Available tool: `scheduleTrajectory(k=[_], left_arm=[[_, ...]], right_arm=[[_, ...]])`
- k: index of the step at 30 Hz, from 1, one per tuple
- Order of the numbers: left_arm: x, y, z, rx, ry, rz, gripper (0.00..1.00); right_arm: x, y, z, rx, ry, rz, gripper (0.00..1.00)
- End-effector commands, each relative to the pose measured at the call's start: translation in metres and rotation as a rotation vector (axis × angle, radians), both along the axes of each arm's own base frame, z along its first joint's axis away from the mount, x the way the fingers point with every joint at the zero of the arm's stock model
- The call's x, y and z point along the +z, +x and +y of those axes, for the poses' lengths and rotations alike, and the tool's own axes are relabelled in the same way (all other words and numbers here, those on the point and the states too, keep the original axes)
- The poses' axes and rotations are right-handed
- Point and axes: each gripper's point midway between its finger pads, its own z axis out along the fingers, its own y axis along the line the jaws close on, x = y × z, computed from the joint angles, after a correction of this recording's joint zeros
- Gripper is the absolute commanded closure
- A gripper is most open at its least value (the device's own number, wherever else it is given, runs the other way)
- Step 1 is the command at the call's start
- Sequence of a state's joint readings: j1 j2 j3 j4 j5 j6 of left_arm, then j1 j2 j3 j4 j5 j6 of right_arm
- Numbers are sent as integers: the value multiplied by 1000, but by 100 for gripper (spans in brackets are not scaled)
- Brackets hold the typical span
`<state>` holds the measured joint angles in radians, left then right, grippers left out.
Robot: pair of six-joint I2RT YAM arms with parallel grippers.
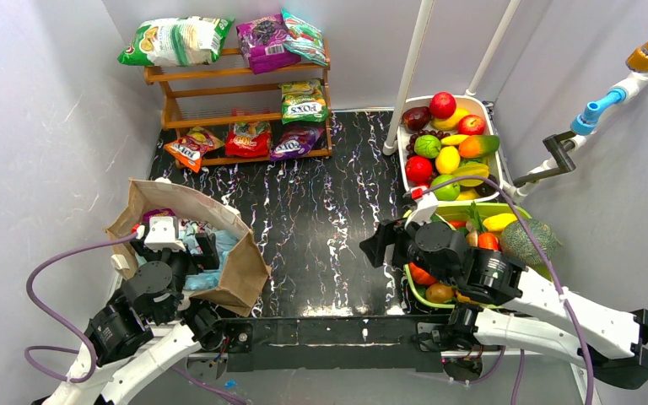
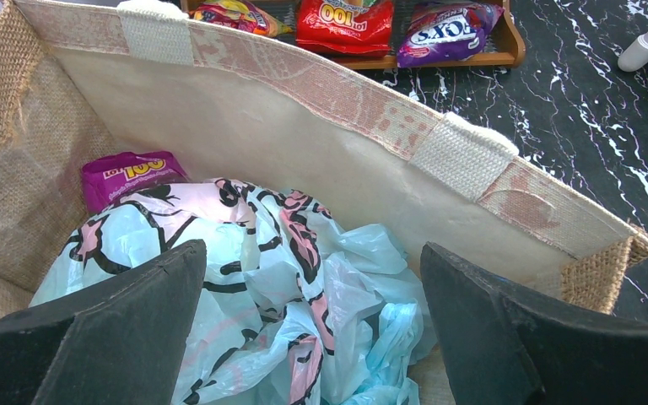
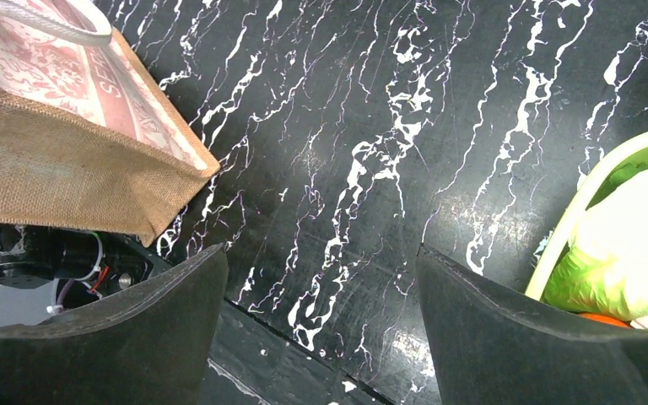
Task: Place the food into the grocery bag and tie it
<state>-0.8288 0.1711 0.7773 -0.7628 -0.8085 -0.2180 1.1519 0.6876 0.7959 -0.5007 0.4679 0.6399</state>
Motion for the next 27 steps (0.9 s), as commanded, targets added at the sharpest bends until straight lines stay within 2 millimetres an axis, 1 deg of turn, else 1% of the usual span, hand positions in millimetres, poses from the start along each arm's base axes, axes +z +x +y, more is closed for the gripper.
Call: scheduleTrajectory(k=[1, 5, 9, 16, 20, 21, 24, 27], left_arm=[[-1, 1, 2, 17, 5, -1, 2], [-1, 2, 1, 14, 9, -1, 2], [-1, 2, 1, 14, 13, 4, 2], [-1, 2, 0, 13, 15, 5, 2], [2, 0, -10, -65, 8, 3, 2], [3, -1, -9, -59, 2, 2, 2], [5, 1, 4, 35, -2, 2, 2], [1, 3, -1, 21, 29, 37, 2]], right_arm=[[31, 7, 8, -8, 44, -46, 12], [21, 4, 10, -6, 46, -9, 12], [12, 2, 7, -12, 48, 11, 12], [14, 2, 2, -21, 52, -2, 12], [17, 3, 3, -18, 58, -11, 11], [17, 3, 3, -17, 55, -11, 11], [15, 3, 4, -17, 49, -8, 11], [13, 4, 6, -17, 43, -4, 11]])
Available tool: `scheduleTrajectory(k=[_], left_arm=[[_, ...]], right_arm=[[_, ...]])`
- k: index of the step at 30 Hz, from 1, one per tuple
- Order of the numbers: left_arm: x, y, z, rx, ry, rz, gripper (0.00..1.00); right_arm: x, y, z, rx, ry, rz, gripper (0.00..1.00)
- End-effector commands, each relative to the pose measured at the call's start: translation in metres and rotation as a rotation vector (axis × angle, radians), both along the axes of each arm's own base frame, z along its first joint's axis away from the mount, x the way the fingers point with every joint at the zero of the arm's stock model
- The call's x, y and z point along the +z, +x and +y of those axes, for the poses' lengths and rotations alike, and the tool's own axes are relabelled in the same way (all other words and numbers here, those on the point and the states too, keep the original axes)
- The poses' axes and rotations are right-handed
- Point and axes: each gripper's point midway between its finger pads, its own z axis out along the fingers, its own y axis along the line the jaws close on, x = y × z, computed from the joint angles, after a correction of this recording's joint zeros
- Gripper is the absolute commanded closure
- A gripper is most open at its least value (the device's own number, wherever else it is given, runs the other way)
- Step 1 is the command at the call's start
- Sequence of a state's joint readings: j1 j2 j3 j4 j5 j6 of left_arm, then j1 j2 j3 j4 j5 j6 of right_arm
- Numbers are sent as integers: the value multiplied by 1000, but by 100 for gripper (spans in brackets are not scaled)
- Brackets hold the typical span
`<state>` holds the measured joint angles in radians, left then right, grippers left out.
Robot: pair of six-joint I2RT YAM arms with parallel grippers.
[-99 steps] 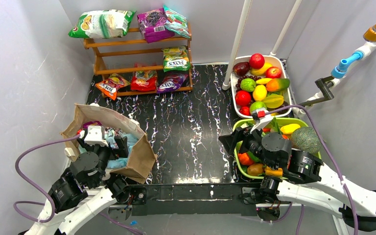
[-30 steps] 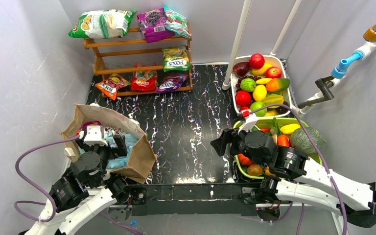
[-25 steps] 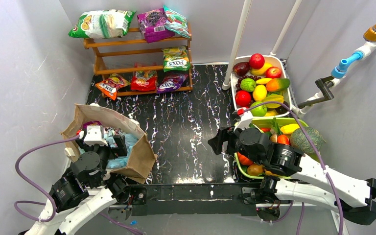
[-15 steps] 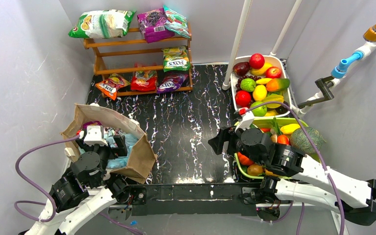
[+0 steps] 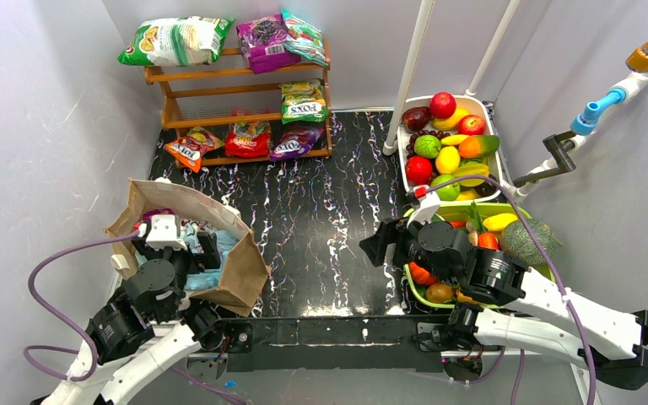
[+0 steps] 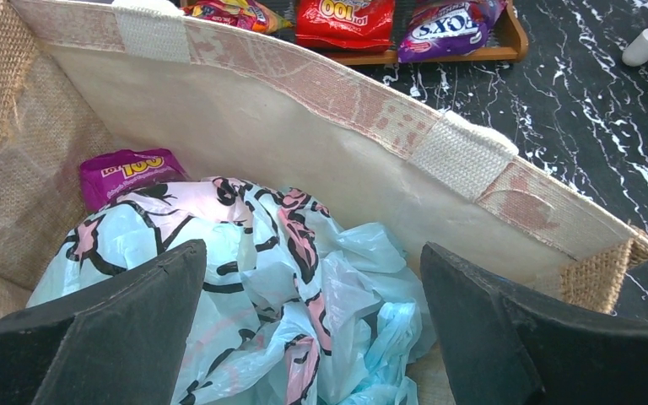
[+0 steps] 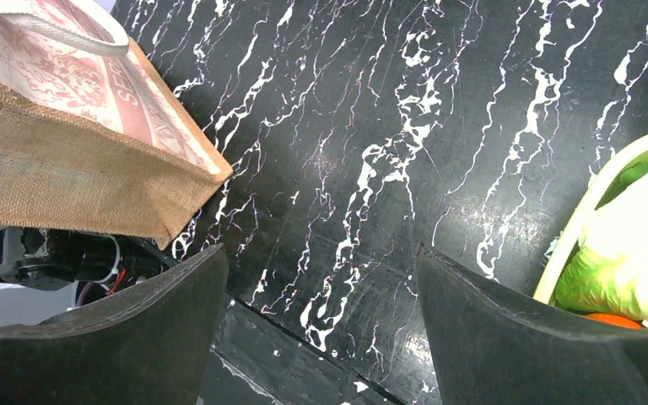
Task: Place the food into the grocery bag and tie it
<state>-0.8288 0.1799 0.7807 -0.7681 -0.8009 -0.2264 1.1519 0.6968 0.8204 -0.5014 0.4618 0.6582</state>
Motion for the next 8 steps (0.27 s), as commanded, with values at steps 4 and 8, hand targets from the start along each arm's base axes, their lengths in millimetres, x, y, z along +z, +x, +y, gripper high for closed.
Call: scheduleTrajectory(k=[4, 8], left_arm=[[-1, 7, -7, -3, 66, 43, 2], [0, 6, -8, -13, 66, 44, 2]], right_arm=[[6, 5, 5, -16, 11, -8, 11], [5, 5, 6, -13, 6, -3, 11]])
